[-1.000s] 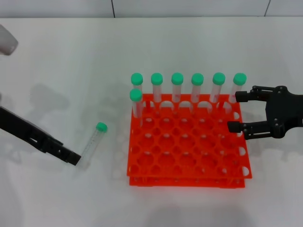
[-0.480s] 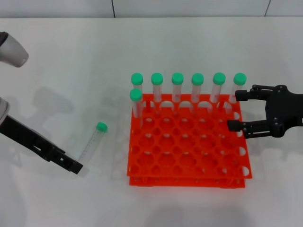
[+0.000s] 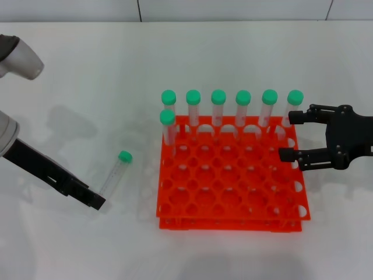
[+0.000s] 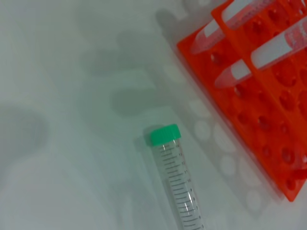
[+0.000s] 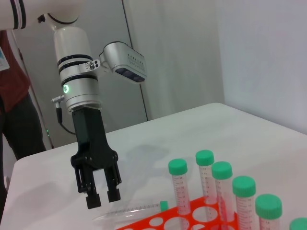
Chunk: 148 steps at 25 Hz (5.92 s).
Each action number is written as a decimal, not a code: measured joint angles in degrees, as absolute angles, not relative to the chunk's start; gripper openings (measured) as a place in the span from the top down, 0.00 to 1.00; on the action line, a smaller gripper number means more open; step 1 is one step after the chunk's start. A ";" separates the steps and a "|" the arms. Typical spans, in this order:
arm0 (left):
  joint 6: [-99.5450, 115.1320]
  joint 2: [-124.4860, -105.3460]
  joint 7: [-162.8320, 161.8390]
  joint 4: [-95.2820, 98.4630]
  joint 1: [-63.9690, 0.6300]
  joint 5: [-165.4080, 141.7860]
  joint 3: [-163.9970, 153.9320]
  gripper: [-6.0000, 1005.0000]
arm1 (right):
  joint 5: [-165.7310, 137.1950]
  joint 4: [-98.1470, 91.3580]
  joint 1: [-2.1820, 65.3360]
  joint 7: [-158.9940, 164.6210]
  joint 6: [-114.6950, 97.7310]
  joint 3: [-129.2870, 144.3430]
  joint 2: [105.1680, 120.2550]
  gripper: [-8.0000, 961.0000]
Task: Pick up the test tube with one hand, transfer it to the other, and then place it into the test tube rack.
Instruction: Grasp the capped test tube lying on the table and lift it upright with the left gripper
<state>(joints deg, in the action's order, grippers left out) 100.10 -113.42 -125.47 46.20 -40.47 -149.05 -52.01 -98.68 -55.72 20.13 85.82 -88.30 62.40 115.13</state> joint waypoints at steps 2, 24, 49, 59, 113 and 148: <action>99.83 -113.48 -125.44 45.89 -40.54 -149.11 -52.68 0.30 | -98.68 -55.72 20.16 85.81 -88.28 62.40 115.13 0.09; 97.13 -114.43 -125.32 45.61 -41.09 -149.17 -54.84 0.47 | -98.70 -55.63 20.22 85.65 -88.15 62.40 115.13 0.09; 95.51 -114.83 -125.40 44.12 -42.38 -150.66 -56.34 0.59 | -98.70 -54.92 20.21 84.99 -88.15 62.08 115.13 0.10; 94.59 -115.11 -125.31 42.84 -43.42 -152.03 -56.66 0.62 | -98.70 -54.93 20.21 84.99 -87.74 61.95 115.13 0.11; 93.32 -115.20 -126.30 42.95 -43.58 -153.22 -57.44 0.81 | -97.67 -54.92 20.21 84.34 -87.53 61.87 115.13 0.14; 83.62 -112.92 -112.85 50.16 -40.12 -127.38 -42.28 0.81 | -95.71 -54.93 20.05 84.20 -86.07 61.06 115.13 0.16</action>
<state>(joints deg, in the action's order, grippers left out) 83.62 -112.92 -112.85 50.16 -40.12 -127.38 -42.28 -95.71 -54.93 20.05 84.20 -86.07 61.06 115.13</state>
